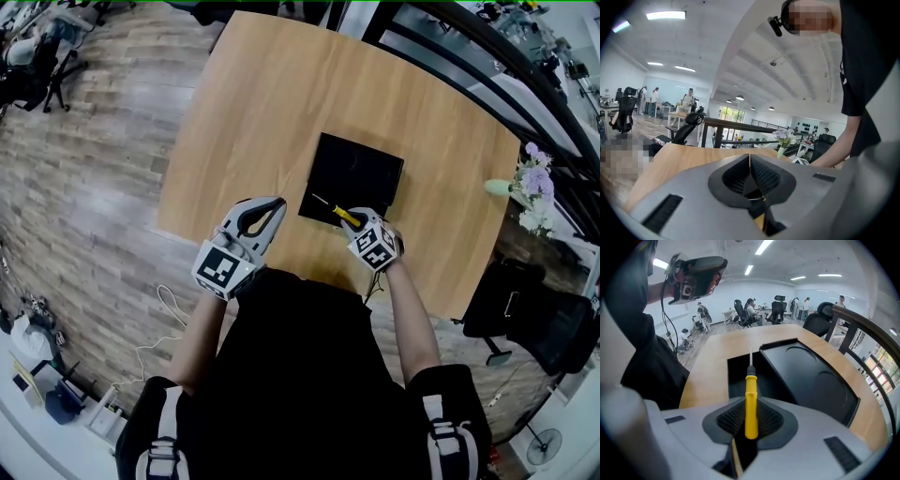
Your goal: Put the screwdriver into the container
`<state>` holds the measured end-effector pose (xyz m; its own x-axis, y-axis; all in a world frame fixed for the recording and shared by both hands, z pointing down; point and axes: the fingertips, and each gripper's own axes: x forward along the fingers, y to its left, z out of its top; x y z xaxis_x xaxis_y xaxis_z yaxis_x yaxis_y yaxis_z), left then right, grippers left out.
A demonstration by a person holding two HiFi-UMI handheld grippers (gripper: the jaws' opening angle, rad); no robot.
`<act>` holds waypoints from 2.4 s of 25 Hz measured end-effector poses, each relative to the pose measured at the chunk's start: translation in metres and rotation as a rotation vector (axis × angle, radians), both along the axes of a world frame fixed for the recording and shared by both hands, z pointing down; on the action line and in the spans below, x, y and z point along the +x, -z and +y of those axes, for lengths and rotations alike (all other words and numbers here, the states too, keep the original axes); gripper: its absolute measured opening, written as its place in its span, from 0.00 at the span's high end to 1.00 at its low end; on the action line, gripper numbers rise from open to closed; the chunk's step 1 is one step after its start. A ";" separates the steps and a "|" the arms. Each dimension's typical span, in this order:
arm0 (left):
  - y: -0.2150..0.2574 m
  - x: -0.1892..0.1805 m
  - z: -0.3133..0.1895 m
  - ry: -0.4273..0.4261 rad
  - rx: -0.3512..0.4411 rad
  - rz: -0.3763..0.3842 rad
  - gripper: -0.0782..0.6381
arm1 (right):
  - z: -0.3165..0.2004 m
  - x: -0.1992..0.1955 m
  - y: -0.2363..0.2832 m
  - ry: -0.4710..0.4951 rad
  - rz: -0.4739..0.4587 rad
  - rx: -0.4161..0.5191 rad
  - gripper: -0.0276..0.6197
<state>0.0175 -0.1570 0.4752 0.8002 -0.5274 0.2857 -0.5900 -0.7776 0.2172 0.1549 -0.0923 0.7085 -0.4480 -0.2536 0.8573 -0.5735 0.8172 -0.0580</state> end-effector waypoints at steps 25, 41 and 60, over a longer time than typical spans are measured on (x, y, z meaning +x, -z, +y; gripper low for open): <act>0.001 0.004 0.007 -0.008 0.007 0.009 0.85 | -0.010 0.004 -0.044 -0.028 0.127 -0.082 0.83; 0.007 0.000 0.004 -0.013 0.017 0.008 0.85 | -0.019 0.008 -0.040 -0.060 0.154 -0.045 0.79; 0.008 0.002 0.002 -0.036 0.028 0.018 0.85 | -0.020 0.009 -0.030 -0.086 0.138 -0.026 0.77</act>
